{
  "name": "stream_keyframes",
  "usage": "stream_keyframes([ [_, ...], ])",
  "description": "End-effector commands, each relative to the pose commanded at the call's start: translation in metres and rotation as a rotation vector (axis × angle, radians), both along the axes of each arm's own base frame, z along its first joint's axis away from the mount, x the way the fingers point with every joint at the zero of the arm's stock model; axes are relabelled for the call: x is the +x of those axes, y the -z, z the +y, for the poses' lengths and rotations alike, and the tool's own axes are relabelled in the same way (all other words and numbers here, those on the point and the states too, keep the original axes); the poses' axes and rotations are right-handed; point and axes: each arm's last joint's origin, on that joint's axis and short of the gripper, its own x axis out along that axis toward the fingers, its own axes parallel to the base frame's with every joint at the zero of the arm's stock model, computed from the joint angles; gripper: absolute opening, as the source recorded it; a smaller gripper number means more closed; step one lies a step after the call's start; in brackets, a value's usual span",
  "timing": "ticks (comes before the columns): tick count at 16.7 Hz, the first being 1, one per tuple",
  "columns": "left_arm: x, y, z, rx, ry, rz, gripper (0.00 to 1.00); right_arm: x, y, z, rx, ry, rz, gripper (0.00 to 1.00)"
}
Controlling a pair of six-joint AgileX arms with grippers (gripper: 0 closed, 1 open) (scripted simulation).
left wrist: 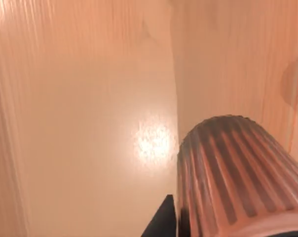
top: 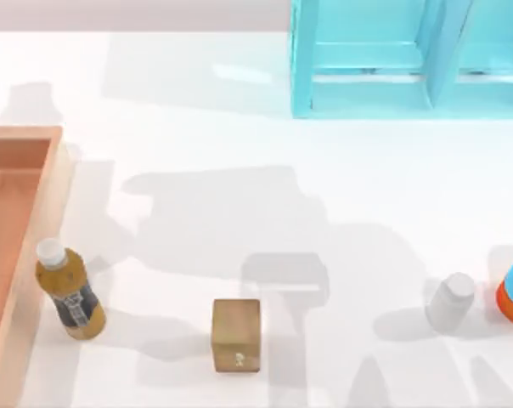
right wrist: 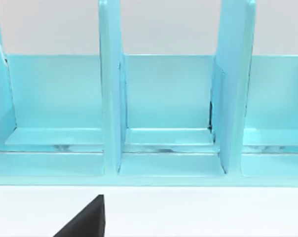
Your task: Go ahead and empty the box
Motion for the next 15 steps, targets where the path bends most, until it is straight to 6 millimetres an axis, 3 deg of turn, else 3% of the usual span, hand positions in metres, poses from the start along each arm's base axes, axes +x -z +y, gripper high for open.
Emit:
stream_keyframes([
  [5,0.016,0.038,-0.127,-0.013,0.000,-0.013,0.00,0.000,0.000,0.000,0.000,0.000,0.000,1.00],
  [8,0.010,0.064,-0.182,-0.012,-0.001,0.000,0.00,0.000,0.000,0.000,0.000,0.000,0.000,1.00],
  [10,0.006,0.074,-0.196,-0.009,-0.002,0.006,0.00,0.000,0.000,0.000,0.000,0.000,0.000,1.00],
  [15,0.006,0.075,-0.196,-0.010,-0.002,0.007,0.00,0.000,0.000,0.000,0.000,0.000,0.000,1.00],
])
